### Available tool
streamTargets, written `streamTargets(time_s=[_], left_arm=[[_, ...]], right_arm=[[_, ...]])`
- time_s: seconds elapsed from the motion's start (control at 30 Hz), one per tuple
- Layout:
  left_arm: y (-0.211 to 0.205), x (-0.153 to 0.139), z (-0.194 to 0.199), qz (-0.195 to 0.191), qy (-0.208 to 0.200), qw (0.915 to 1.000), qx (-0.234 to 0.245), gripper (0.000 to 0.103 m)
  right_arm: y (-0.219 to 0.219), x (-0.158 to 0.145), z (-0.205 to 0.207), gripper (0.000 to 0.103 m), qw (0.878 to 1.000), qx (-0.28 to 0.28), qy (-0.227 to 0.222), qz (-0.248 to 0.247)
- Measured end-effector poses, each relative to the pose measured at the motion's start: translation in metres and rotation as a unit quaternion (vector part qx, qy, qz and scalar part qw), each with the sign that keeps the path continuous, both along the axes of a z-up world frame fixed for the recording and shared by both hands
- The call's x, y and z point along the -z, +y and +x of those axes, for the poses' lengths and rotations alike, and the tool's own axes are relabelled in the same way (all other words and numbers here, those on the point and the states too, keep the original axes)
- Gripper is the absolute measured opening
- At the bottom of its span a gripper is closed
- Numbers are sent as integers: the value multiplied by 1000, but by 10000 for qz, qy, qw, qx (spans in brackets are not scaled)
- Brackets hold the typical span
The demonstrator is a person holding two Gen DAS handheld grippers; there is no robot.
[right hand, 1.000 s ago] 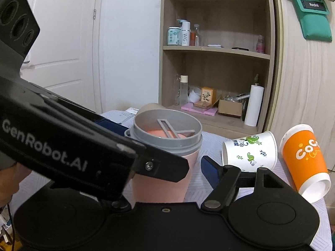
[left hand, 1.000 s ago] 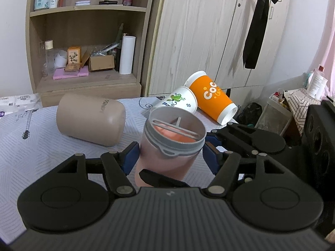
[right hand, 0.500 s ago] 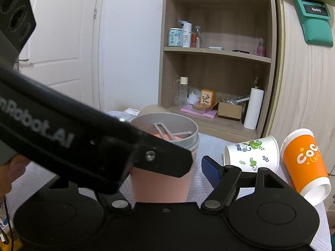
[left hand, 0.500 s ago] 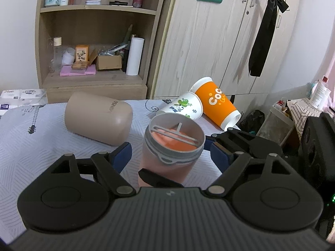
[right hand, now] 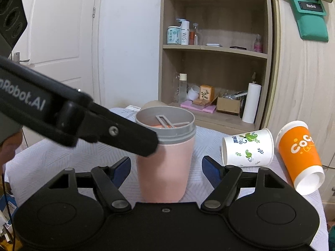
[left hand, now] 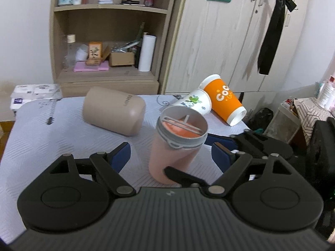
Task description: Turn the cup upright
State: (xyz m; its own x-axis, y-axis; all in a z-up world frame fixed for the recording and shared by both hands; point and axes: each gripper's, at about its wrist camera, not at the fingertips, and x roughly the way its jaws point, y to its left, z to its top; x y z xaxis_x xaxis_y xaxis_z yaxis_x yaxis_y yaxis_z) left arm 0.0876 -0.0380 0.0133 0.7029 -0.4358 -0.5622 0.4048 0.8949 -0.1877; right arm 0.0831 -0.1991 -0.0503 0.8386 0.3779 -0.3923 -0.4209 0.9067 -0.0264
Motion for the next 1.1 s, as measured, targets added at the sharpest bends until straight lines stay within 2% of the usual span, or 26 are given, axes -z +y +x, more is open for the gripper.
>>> streamTargets(time_s=[0.33,0.43,0.63,0.93,1.1], left_arm=[[12,-6,-26,222,10,9991,-374,85],[18,-8,-34,204,74,9984,-525,92],[22,-7,-43,373,277,9957,-803,99],[30,-3,-53,851,719,9844,-1362,100],[33,-16,-75,1069,475,9798,-1623,100]], right_arm=[[-6,-9,-23,79,9996,196,77,-161],[-11,-13,-30,79,9993,313,131,-151],[-20,-15,-41,79,9979,592,206,-181],[-36,-21,-55,79,9939,1015,397,-184],[-32,-39,-77,81,9916,1226,317,-263]])
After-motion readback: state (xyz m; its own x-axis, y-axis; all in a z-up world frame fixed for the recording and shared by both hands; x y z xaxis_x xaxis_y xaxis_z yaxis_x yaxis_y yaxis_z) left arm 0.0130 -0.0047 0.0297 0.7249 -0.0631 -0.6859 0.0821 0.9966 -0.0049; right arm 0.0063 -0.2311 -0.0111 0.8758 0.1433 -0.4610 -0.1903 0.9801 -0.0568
